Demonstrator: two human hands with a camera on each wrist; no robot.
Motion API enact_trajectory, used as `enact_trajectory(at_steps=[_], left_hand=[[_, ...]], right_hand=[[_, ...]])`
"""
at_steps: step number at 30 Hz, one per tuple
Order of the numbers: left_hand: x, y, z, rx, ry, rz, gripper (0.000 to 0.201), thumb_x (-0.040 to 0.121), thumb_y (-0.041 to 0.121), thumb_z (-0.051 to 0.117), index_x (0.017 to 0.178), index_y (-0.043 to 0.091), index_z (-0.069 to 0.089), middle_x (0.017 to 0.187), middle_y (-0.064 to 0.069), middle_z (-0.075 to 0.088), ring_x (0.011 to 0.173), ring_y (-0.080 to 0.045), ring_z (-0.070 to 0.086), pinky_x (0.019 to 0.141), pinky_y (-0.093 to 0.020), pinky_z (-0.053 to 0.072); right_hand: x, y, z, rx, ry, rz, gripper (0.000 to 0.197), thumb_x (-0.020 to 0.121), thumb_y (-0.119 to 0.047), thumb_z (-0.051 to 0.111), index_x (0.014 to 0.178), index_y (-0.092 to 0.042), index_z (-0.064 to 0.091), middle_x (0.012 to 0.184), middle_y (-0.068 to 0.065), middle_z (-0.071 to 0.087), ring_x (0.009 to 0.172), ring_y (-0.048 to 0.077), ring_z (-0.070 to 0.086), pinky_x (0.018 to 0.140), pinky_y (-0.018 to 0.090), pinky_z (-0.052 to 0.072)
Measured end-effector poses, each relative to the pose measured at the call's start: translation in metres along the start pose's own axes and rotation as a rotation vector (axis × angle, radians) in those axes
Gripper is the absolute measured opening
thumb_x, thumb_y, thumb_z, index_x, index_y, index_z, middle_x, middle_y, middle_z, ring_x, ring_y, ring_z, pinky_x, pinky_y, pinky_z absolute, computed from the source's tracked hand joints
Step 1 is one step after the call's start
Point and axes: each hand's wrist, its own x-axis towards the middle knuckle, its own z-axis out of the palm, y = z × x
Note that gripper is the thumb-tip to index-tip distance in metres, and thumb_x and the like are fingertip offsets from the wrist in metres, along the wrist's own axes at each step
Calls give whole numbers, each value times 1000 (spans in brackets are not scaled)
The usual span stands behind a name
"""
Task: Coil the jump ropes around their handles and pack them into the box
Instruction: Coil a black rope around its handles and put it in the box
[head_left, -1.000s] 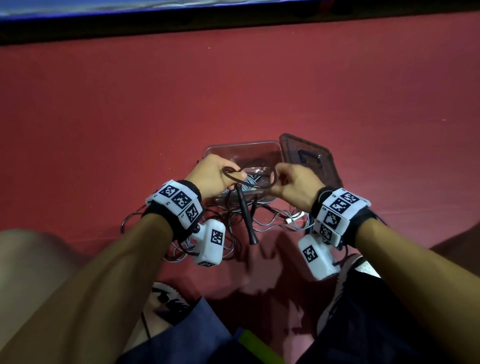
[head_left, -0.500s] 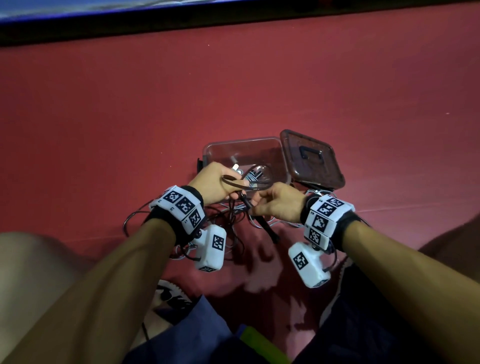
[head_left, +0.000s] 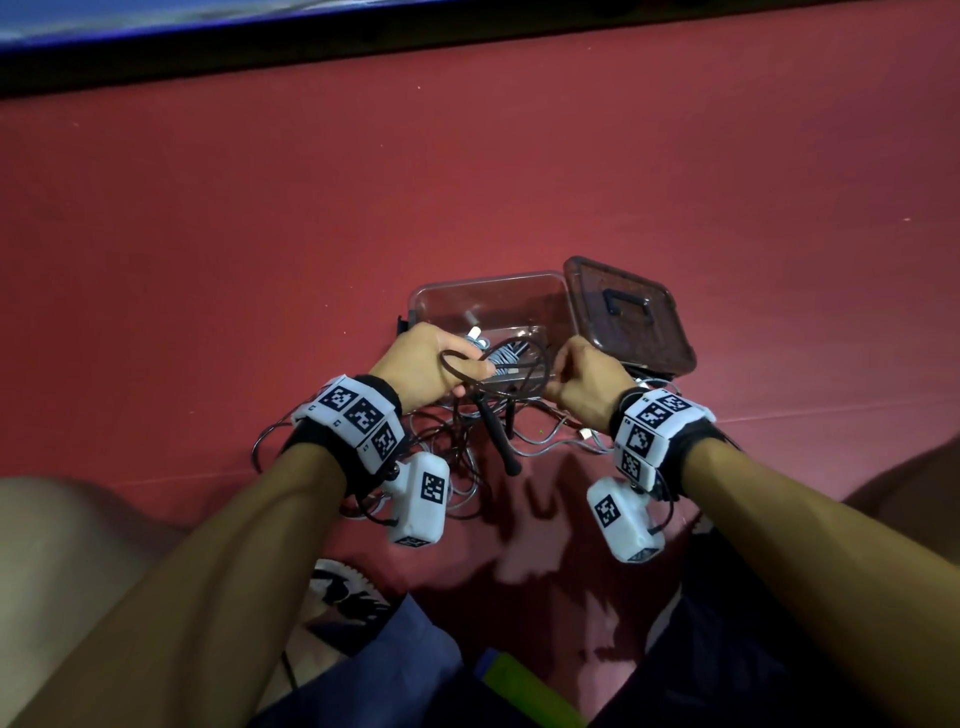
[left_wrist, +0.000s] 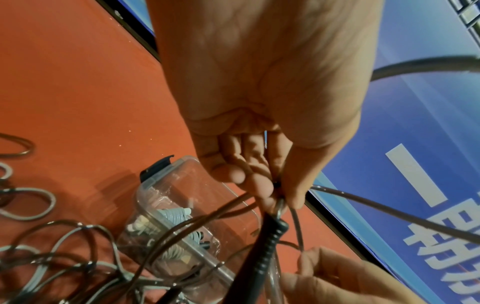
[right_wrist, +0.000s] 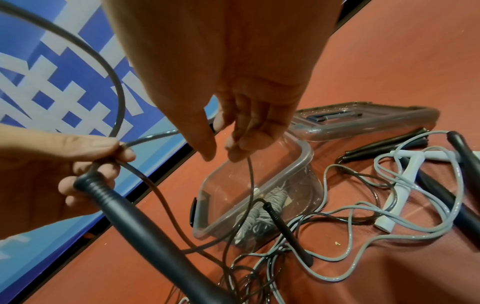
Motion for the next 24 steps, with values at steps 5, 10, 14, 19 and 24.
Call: enact_trajectory(at_steps=[5,10,14,19,24], left_hand=[[0,4,-1,-111,23,-10,10,89,21,77,83,13,81,73,-11,72,55,-10,55,55,-21,44],[0,5,-4,-168,-7,9,24,87,23,78,76,2,76,69,-19,67,61,-20,53,61,-31,42],[-3,9,-4,-125,-20,44,29,85,26,78,78,-3,74,81,-33,66,63,-22,53,67,-34,43],[-1,13,-5,-223,-52,22,18,85,19,79,74,4,78,70,-18,69,62,-22,53,59,-31,40],[-2,14,-4,-243,-69,22,18,86,17,79,77,2,78,69,-13,70,60,-20,52,57,-28,40]], right_hand=[[-2,-3,16,29,-237,-65,14,89,-8,65,91,-22,67,71,-8,64,66,16,62,62,20,50],[-4,-4,29,-88,-368,-160,42,93,-7,54,128,-27,65,97,-11,58,87,13,53,83,20,43],[-9,-7,35,-2,-441,-196,46,94,16,47,134,-5,58,78,0,60,58,2,56,62,16,49],[-9,-12,34,-8,-587,-148,45,95,8,52,135,-10,57,106,-1,57,86,4,56,69,4,43],[-9,-10,39,-32,-610,-130,39,94,4,56,130,-8,62,107,-2,59,99,13,55,80,17,46]])
